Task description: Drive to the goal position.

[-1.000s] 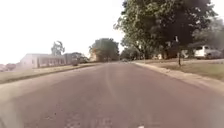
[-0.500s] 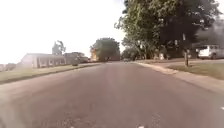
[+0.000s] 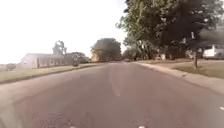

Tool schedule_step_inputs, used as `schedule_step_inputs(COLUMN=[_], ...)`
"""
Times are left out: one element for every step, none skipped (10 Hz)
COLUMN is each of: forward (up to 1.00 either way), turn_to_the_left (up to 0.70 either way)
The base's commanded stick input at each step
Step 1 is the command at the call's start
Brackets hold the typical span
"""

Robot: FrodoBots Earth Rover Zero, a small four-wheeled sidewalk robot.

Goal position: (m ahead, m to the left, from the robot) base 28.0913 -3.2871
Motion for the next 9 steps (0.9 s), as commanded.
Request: schedule_step_inputs(forward=[1.00,1.00,1.00,1.00,1.00,1.00,1.00,1.00,1.00], turn_to_the_left=[-0.01,-0.07,-0.26,-0.33,-0.33,-0.34,-0.29,-0.15,-0.06])
